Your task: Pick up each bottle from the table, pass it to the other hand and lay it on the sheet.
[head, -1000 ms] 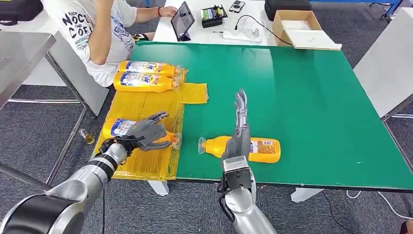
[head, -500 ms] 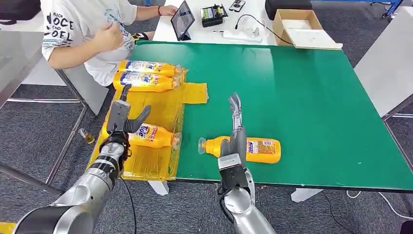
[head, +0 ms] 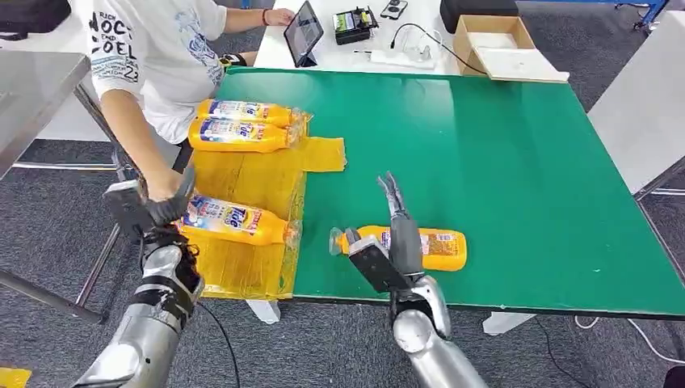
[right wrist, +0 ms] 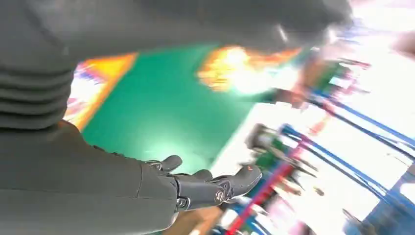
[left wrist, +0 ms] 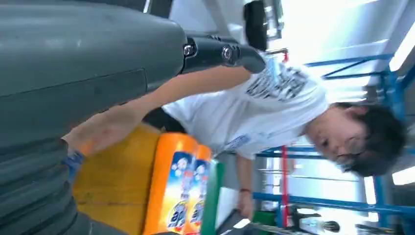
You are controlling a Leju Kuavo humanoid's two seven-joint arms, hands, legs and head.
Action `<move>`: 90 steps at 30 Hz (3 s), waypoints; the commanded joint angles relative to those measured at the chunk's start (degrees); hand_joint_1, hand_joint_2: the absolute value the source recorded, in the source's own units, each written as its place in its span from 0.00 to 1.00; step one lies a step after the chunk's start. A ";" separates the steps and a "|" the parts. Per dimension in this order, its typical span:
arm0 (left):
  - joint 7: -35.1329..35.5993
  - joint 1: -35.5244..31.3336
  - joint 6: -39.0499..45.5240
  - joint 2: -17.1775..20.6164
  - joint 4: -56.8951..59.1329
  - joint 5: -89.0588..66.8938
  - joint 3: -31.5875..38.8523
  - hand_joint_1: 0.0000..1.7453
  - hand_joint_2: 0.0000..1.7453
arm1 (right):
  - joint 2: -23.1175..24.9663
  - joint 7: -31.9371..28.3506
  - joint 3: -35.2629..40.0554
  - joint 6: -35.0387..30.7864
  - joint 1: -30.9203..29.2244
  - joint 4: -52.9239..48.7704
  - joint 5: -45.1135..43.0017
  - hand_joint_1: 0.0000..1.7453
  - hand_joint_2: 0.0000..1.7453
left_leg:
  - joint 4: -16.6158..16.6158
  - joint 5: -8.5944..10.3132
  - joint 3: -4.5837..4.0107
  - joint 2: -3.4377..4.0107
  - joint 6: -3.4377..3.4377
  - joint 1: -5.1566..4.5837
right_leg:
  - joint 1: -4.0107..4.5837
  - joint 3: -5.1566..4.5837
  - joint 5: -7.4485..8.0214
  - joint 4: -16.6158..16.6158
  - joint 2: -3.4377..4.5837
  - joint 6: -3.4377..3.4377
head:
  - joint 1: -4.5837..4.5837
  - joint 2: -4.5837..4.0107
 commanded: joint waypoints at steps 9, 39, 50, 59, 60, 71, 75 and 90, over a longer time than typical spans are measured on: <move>-1.82 8.92 -1.95 0.80 -7.91 -3.57 -4.44 0.00 1.00 | -12.47 7.01 -4.28 13.47 -6.69 13.02 5.19 0.00 1.00 | -0.03 -0.06 0.11 0.12 0.12 -0.04 | 0.01 0.11 -0.01 -0.05 0.00 -0.06 | 0.00 0.00; -1.69 2.68 -7.58 -0.31 3.43 -6.89 -10.84 0.00 1.00 | -13.14 1.94 14.04 43.01 -32.17 43.35 1.43 0.00 1.00 | -0.02 0.01 0.26 0.18 0.16 -0.05 | 0.01 0.17 0.10 -0.03 0.01 -0.04 | 0.00 0.00; -1.41 1.62 -7.41 -0.50 5.78 -6.36 -11.72 0.00 1.00 | -14.11 2.88 19.95 46.12 -33.43 43.72 -0.64 0.00 1.00 | -0.01 0.03 0.22 0.08 0.15 -0.03 | 0.02 0.20 0.07 -0.05 -0.05 0.03 | -0.02 0.00; -0.70 1.55 -7.44 -0.78 6.11 -5.98 -12.27 0.00 1.00 | -13.31 6.47 26.46 44.30 -31.94 44.19 -0.32 0.00 1.00 | -0.01 0.04 0.21 0.08 0.14 -0.01 | 0.04 0.19 0.09 -0.06 -0.04 0.03 | -0.02 0.00; -0.64 1.56 -7.39 -0.84 6.15 -5.98 -12.33 0.00 1.00 | -13.03 6.64 26.92 43.75 -31.58 44.32 -0.21 0.07 1.00 | -0.05 0.03 0.29 0.09 0.17 -0.01 | 0.05 0.28 0.08 -0.10 -0.08 -0.01 | -0.02 0.00; -0.69 2.60 -7.76 -1.57 4.16 -5.06 -12.06 0.00 1.00 | -11.43 8.38 30.20 37.00 -30.26 43.95 0.72 1.00 1.00 | -0.03 0.02 0.38 0.28 0.13 0.02 | 0.08 0.26 0.12 -0.09 0.04 -0.01 | 0.00 0.00; -0.13 3.86 -7.71 -1.24 2.83 -5.51 -11.78 0.00 1.00 | -11.49 7.82 25.52 25.43 -26.85 40.63 -2.06 1.00 1.00 | -0.12 0.06 0.49 0.36 0.15 0.02 | 0.09 0.33 0.24 -0.16 0.03 -0.16 | -0.02 0.00; 6.97 8.05 -21.48 -3.81 -6.58 2.45 -14.39 0.00 1.00 | -2.28 -5.69 -12.27 -15.79 1.62 -13.41 -1.01 1.00 1.00 | 0.05 -0.04 -0.10 0.18 0.09 0.10 | 0.18 -0.11 0.07 0.08 0.02 -0.18 | -0.02 0.00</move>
